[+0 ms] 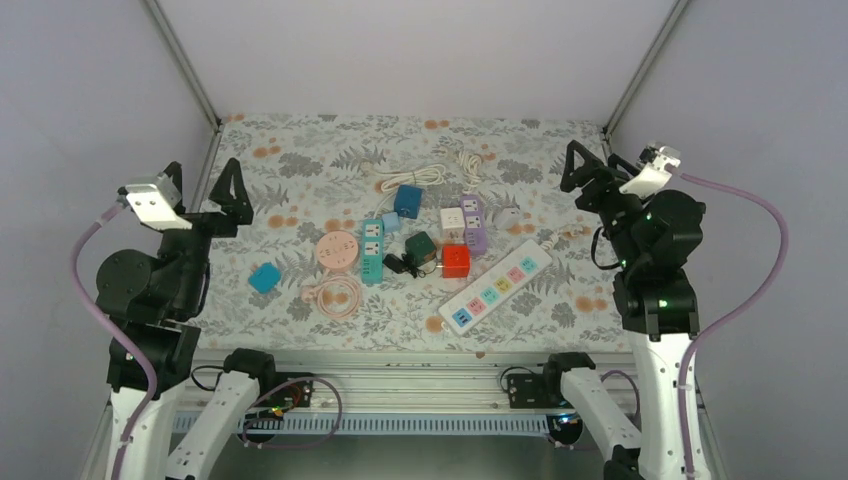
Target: Insert the plug
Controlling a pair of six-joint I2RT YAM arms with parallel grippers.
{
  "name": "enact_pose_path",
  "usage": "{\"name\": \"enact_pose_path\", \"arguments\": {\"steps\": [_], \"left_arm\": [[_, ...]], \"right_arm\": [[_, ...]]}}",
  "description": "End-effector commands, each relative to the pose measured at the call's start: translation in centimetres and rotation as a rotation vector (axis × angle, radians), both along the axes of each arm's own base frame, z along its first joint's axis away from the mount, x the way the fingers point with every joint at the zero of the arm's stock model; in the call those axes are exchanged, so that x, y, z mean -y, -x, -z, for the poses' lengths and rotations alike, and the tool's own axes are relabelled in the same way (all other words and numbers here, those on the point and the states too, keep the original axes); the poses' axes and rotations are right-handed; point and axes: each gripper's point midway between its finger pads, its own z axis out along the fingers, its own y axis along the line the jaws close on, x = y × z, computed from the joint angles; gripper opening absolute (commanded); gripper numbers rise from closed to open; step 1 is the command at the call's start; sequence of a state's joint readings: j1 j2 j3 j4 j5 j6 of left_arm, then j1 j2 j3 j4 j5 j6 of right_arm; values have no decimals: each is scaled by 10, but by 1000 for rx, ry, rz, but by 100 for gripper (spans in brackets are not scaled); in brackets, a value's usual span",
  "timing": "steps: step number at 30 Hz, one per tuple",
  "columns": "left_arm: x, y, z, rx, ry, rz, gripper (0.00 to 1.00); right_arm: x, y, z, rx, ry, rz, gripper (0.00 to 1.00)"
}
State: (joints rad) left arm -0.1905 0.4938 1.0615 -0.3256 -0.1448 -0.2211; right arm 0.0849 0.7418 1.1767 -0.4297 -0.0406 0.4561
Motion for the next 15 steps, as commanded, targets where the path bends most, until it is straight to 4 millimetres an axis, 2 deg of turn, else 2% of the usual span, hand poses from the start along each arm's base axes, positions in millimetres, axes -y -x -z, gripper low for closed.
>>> {"name": "enact_pose_path", "arguments": {"steps": [1, 8, 12, 15], "left_arm": [[8, -9, 6, -20, 38, 54, 99], [24, -16, 20, -8, 7, 139, 100], [29, -24, 32, -40, -8, 163, 100], [36, -30, 44, -76, -16, 197, 100]], "right_arm": [[-22, 2, -4, -9, -47, -157, 98], [-64, -1, 27, -71, -94, -444, 100], [-86, -4, 59, -145, -146, -548, 100], [-103, -10, 90, -244, -144, -556, 98]]}}
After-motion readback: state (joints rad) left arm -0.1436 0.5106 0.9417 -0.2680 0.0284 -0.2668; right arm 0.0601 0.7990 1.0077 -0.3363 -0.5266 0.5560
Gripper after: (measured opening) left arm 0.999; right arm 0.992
